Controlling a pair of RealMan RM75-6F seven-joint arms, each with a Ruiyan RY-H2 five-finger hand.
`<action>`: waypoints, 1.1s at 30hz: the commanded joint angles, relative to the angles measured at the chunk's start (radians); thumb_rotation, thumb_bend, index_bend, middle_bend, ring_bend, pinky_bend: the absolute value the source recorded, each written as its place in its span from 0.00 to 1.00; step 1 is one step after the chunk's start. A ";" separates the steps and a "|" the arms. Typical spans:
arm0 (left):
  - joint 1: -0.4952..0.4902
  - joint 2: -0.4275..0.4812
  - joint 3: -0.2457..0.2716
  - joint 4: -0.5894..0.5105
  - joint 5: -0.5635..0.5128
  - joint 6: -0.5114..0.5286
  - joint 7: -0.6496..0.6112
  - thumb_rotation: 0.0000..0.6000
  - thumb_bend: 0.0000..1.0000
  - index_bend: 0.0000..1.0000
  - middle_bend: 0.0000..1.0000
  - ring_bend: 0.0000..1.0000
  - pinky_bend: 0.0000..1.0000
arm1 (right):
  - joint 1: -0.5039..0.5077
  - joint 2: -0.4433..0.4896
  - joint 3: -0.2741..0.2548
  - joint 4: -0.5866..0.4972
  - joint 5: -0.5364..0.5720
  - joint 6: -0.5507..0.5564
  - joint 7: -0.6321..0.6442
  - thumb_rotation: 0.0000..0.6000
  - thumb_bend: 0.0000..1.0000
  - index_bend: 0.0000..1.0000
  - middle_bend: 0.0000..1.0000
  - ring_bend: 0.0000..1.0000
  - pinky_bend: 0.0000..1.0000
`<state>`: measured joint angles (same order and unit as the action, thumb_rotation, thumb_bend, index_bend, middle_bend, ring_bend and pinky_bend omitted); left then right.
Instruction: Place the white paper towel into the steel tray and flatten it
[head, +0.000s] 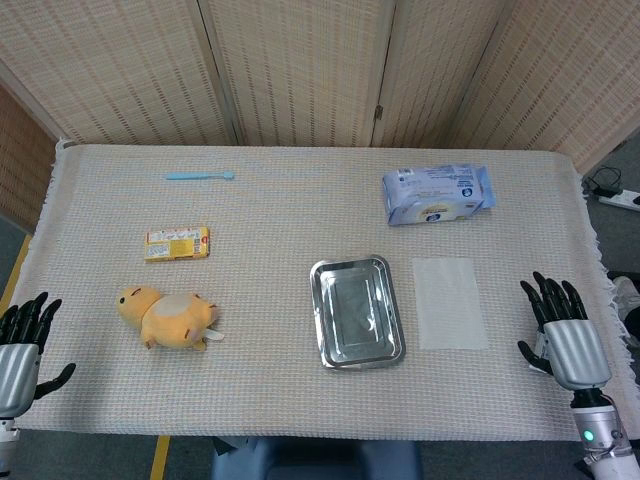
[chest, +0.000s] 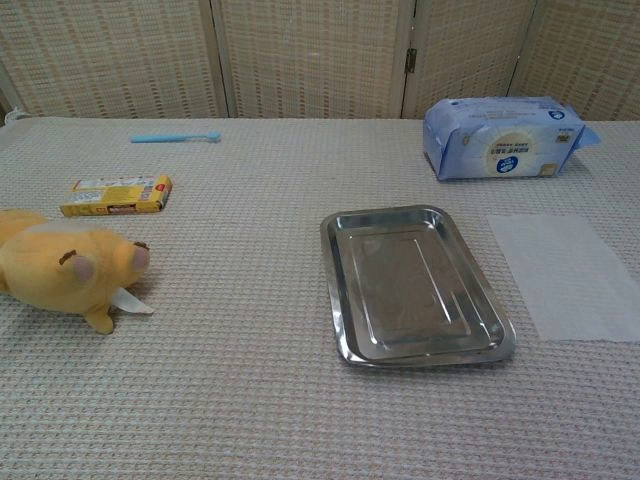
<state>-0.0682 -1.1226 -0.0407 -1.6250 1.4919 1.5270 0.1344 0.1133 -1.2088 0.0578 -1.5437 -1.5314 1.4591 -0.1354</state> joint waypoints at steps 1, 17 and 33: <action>0.001 0.002 0.001 0.000 -0.007 -0.007 -0.001 1.00 0.27 0.04 0.02 0.00 0.00 | 0.003 -0.006 0.002 -0.001 0.004 -0.004 -0.008 1.00 0.31 0.00 0.00 0.00 0.00; -0.016 -0.020 0.004 0.024 0.008 -0.031 -0.014 1.00 0.27 0.04 0.02 0.00 0.00 | 0.002 0.007 -0.026 -0.005 -0.050 0.009 -0.010 1.00 0.31 0.00 0.00 0.00 0.00; -0.022 -0.023 0.006 0.023 0.010 -0.042 -0.023 1.00 0.27 0.04 0.02 0.00 0.00 | 0.034 -0.048 -0.067 0.076 -0.027 -0.116 -0.006 1.00 0.31 0.20 0.00 0.00 0.00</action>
<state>-0.0896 -1.1450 -0.0350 -1.6021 1.5026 1.4849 0.1114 0.1449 -1.2490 -0.0049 -1.4756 -1.5520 1.3441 -0.1558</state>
